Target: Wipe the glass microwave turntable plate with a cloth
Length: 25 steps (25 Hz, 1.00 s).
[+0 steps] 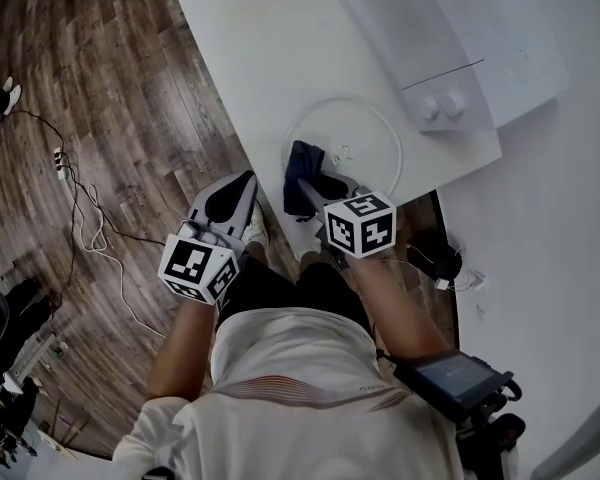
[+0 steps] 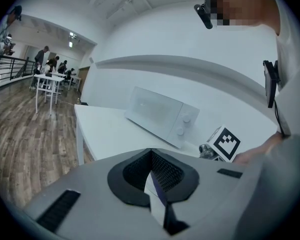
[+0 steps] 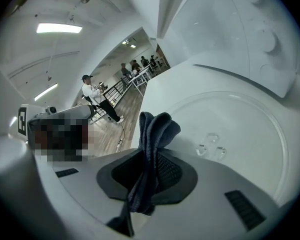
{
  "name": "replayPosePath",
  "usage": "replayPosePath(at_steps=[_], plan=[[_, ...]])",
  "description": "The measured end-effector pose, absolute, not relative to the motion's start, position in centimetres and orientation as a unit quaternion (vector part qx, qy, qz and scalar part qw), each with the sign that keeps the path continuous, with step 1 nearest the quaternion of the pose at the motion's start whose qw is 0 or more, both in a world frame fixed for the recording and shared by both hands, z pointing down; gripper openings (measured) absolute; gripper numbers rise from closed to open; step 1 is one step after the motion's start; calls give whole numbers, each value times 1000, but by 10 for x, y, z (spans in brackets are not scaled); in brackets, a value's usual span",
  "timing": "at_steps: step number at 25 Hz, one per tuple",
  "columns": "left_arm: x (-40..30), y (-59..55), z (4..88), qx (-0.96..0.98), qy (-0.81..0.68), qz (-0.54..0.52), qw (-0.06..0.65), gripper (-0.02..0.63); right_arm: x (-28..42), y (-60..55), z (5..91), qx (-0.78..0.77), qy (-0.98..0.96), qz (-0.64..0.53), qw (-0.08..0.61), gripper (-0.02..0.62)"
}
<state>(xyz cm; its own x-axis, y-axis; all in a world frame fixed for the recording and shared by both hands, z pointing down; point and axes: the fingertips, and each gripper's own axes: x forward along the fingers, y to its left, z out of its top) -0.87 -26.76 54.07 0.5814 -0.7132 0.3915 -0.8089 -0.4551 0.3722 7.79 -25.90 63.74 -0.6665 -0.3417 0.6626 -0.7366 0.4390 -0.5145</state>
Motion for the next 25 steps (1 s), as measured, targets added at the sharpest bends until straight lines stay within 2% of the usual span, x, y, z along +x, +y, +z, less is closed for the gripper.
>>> replayPosePath(at_steps=[19,25], plan=[[15,-261,537,858,-430,93,265,11,208,-234,641,425,-746,462,221,61],[23,-259,537,861,-425,96,264,11,244,-231,643,447,-720,494,193,61]])
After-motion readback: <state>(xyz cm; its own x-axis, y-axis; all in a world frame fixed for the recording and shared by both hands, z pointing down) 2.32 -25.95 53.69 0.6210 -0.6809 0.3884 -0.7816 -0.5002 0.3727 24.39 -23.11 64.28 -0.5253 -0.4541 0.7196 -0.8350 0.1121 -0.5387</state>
